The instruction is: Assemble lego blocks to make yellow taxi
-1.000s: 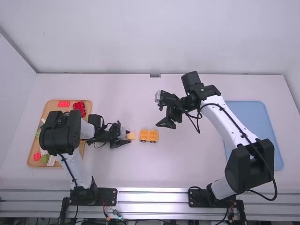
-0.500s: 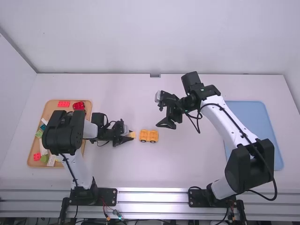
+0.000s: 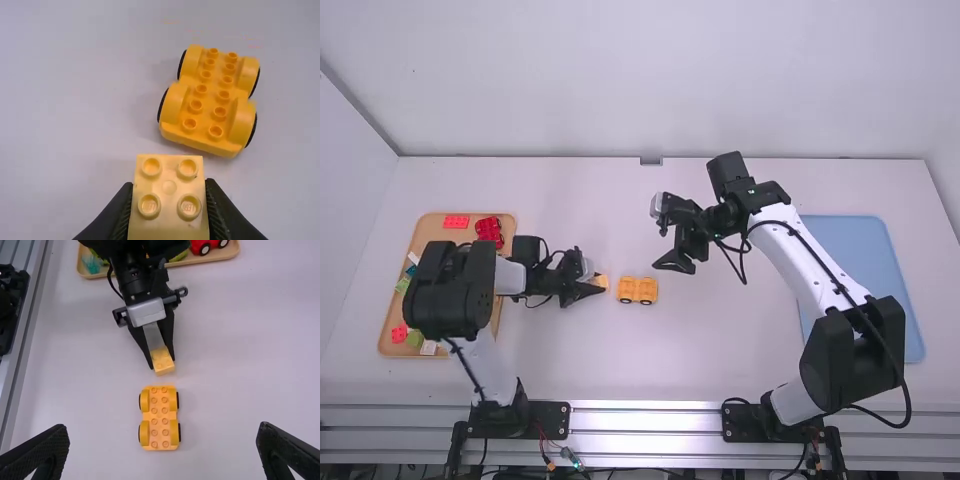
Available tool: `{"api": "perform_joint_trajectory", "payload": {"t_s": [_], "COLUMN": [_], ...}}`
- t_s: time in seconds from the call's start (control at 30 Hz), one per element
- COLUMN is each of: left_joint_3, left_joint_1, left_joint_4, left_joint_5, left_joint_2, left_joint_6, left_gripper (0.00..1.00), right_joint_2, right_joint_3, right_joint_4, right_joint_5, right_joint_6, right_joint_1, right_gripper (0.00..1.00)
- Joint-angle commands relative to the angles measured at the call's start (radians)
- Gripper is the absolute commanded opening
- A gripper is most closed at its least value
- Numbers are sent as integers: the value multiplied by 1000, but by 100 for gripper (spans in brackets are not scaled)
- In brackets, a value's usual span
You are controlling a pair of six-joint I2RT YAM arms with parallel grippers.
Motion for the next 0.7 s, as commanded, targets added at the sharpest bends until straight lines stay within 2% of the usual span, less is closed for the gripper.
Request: {"api": "perform_joint_trajectory", "payload": {"t_s": [0.0, 0.13, 0.23, 0.33, 0.37, 0.47, 0.5, 0.53, 0.57, 0.67], "left_joint_3": [1, 1, 1, 1, 1, 2, 2, 2, 2, 2], "left_joint_1": [-2, -13, -34, -59, -63, -91, -94, -103, -106, -133], "left_joint_4": [-40, -135, -185, -194, -193, -185, -183, -181, -179, -179], "left_joint_5": [22, 22, 27, 40, 43, 53, 53, 52, 53, 45], "left_joint_2": [-103, -210, -252, -258, -258, -258, -258, -258, -258, -258], "left_joint_6": [-16, -16, -16, 6, 6, 10, 10, 10, 10, 10], "left_gripper": [25, 22, 20, 17, 17, 17, 17, 17, 17, 16], "right_joint_2": [9, 10, 10, 10, 10, 11, 12, 19, 20, 67], "right_joint_3": [26, -26, -162, -340, -366, -548, -565, -618, -625, -730], "right_joint_4": [4, 14, 146, 407, 450, 777, 810, 917, 931, 1211], "right_joint_5": [18, 38, -71, -169, -180, -242, -245, -253, -253, -219], "right_joint_6": [-5, -40, -177, -115, -95, 43, 62, 122, 130, 304], "right_joint_1": [-2, -2, -2, -26, -30, -42, -42, -39, -39, -16], "right_gripper": [100, 99, 99, 98, 98, 99, 98, 99, 99, 99]}}
